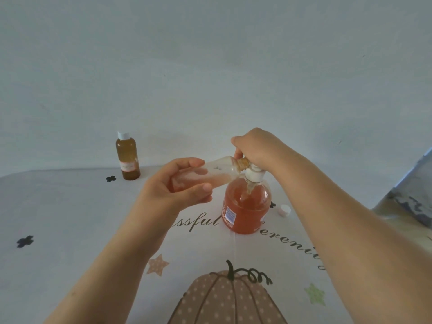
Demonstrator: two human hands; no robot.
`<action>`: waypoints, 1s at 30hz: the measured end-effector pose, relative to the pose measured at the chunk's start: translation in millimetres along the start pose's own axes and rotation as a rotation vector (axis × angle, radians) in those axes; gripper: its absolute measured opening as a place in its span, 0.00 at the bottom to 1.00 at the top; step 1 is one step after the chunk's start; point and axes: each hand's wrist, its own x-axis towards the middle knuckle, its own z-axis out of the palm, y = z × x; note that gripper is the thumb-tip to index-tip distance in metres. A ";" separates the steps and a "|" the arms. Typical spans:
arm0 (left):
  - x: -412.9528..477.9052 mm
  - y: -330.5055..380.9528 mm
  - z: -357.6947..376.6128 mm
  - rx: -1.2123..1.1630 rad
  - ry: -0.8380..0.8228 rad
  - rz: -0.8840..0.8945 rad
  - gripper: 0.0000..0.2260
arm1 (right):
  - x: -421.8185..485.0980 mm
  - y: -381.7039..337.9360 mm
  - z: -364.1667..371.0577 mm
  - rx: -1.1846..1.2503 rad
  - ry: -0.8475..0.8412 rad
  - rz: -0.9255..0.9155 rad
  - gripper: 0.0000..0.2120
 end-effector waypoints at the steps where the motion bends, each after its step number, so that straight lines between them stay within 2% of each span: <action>1: -0.1 0.1 -0.1 -0.003 -0.001 0.000 0.19 | 1.4 -0.6 1.1 0.004 0.000 0.017 0.18; 12: -1.4 -1.9 1.4 -0.043 -0.017 0.021 0.20 | -0.8 -5.4 -9.9 -0.031 0.030 0.017 0.19; 24: 1.3 -5.5 -0.8 -0.041 -0.020 -0.007 0.20 | 4.1 0.1 2.6 -0.154 -0.005 0.006 0.11; 30: 0.3 -5.0 -0.9 -0.034 -0.021 0.001 0.20 | 0.6 1.4 1.4 -0.216 -0.004 -0.042 0.14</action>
